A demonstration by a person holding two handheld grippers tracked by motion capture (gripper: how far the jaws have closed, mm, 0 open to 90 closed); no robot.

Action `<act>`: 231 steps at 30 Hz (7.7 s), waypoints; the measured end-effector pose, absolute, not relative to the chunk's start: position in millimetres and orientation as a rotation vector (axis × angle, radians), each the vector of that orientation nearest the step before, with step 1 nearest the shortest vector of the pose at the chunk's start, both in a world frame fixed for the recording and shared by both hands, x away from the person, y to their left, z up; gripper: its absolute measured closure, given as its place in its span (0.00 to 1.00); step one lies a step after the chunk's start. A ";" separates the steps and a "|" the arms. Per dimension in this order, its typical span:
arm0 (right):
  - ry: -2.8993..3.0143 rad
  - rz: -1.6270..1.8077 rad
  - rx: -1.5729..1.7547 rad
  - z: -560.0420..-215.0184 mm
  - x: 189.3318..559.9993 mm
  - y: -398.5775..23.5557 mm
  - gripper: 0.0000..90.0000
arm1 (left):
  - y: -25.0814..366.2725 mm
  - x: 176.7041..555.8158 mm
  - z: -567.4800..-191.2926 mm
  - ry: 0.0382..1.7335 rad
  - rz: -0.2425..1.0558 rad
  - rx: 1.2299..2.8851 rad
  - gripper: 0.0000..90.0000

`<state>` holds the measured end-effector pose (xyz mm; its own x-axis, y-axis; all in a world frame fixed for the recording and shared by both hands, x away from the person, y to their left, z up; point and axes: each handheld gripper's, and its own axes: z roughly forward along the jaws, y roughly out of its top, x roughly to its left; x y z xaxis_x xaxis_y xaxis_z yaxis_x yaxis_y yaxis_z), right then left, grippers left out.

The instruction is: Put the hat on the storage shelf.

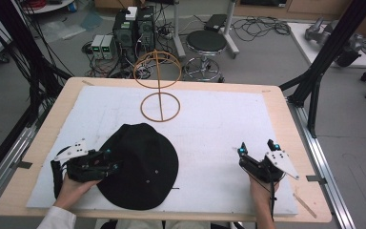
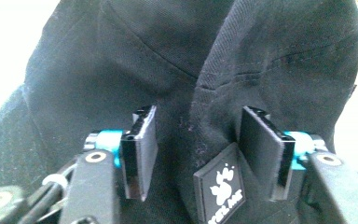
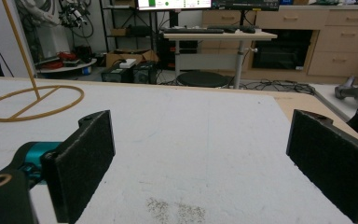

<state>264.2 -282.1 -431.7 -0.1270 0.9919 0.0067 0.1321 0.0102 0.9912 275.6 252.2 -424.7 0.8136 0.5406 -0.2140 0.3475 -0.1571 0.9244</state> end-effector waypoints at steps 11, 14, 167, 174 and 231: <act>1.407 1.234 1.243 -432.0 264.5 -281.6 0.08 | 251.8 273.7 -423.8 0.697 0.190 1.770 0.89; 1.408 1.231 1.242 -432.0 264.4 -281.1 0.08 | 249.6 270.7 -423.4 0.682 0.235 1.782 0.96; 1.447 1.304 1.178 -427.1 261.4 -267.9 0.08 | 153.5 452.1 -263.6 0.736 0.789 1.191 0.97; 1.437 1.309 1.183 -425.6 260.9 -269.7 0.08 | 153.9 458.2 -284.5 0.771 0.774 1.239 0.97; 1.410 1.319 1.198 -423.4 259.8 -271.0 0.08 | 176.8 397.4 -289.1 0.843 0.923 1.312 0.20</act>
